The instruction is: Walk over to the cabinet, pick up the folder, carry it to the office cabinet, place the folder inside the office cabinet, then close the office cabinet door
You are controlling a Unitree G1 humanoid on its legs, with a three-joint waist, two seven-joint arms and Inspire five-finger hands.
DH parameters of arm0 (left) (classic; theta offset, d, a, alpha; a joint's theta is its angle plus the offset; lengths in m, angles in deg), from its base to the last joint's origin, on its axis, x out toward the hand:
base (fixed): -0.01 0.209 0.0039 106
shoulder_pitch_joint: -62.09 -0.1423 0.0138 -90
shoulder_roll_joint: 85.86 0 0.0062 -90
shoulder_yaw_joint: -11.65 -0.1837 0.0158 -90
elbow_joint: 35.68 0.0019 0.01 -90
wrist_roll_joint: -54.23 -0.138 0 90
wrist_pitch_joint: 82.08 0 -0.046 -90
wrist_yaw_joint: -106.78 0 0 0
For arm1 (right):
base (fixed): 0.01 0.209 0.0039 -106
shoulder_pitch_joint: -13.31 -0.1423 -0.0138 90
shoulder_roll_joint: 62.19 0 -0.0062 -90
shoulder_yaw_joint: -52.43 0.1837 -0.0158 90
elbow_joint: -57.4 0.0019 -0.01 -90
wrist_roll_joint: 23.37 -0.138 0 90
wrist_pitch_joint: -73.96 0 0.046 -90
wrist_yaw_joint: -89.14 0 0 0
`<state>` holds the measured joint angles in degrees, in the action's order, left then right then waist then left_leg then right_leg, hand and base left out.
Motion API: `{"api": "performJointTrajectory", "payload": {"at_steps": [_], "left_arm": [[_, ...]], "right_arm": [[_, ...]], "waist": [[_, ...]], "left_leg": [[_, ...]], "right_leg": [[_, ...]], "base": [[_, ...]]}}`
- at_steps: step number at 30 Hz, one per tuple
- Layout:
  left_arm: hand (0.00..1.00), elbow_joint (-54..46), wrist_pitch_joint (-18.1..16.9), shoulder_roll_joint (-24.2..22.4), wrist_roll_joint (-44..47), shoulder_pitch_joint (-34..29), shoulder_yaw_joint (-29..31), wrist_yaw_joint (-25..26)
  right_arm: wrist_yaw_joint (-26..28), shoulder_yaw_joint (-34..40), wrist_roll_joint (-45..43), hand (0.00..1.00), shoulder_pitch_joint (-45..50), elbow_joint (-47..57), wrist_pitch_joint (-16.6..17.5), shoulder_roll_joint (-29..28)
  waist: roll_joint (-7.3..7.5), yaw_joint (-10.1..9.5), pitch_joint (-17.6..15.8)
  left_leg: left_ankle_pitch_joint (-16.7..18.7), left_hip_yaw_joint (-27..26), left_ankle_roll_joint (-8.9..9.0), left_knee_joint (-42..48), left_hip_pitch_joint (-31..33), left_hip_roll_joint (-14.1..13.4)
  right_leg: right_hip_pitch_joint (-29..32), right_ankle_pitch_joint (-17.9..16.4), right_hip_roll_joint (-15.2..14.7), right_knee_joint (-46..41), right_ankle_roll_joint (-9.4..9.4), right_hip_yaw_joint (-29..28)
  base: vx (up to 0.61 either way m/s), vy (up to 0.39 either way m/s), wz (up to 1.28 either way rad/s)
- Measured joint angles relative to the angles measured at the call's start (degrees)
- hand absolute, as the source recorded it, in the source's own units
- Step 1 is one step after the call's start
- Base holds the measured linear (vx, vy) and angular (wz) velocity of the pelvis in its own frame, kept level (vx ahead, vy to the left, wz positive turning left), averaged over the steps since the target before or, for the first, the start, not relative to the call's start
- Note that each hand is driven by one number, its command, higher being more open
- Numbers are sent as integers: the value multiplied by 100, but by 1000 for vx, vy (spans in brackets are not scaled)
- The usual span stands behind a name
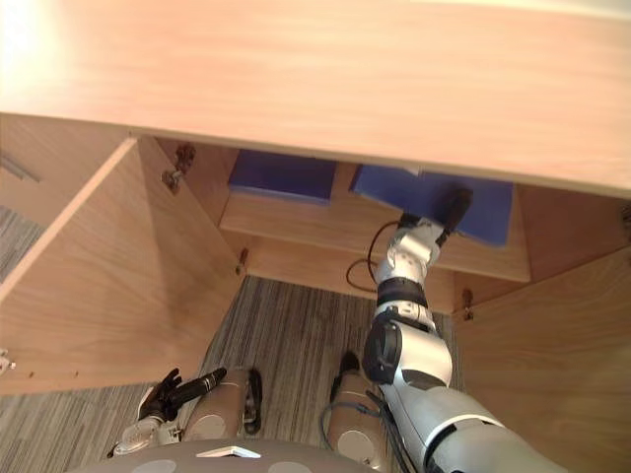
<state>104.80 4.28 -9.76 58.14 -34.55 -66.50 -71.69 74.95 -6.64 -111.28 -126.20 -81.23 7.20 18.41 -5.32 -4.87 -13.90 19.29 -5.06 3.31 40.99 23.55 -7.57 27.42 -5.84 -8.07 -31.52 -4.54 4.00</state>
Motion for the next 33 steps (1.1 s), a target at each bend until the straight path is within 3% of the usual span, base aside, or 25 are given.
{"api": "performJointTrajectory", "payload": {"at_steps": [6, 9, 15, 22, 26, 33], "left_arm": [[100, -230, -3, -216, 6, 160, 194, 145], [100, -460, -16, -238, 28, 235, 247, 198], [100, -747, -121, -243, 56, 524, 260, 225], [100, -1005, -131, -336, 274, 664, 271, 561], [100, -1055, -130, -330, 245, 664, 283, 643], [100, -972, -95, -325, 222, 649, 354, 655]], "right_arm": [[-270, -1, 384, 0, -790, 19, -23, 335], [-379, -117, 665, 0, -1147, 56, -79, 633], [-456, -139, 680, 0, -1797, 181, -163, 1022], [-816, -121, 671, 0, -2389, 181, -181, 1542], [-1014, -122, 715, 0, -2642, 181, -302, 1731], [-1173, -91, 714, 0, -2802, 178, -284, 1991]], "waist": [[-135, -11, -186], [-121, -124, -219], [-74, -145, -500], [-47, -287, -621], [24, -288, -683], [-3, -293, -876]], "left_leg": [[82, 101, -32, 600, 791, 0], [213, 214, 81, 1185, 1385, -6], [456, 416, 173, 2017, 2237, -6], [480, 479, 206, 2303, 2737, 26], [503, 438, 212, 2428, 2904, 66], [586, 441, 252, 2623, 3053, 86]], "right_leg": [[864, -174, -87, -782, 61, -33], [1516, -430, -121, -1499, 97, -75], [2388, -772, -180, -2458, 152, -82], [2923, -899, -273, -2865, 195, -118], [3180, -986, -292, -3102, 179, -240], [3388, -1092, -304, -3363, 199, -278]], "base": [[-112, -31, 4], [-72, -42, 4], [-78, -44, 9], [-20, -34, 7], [-2, -6, 1], [-14, -4, 0]]}}
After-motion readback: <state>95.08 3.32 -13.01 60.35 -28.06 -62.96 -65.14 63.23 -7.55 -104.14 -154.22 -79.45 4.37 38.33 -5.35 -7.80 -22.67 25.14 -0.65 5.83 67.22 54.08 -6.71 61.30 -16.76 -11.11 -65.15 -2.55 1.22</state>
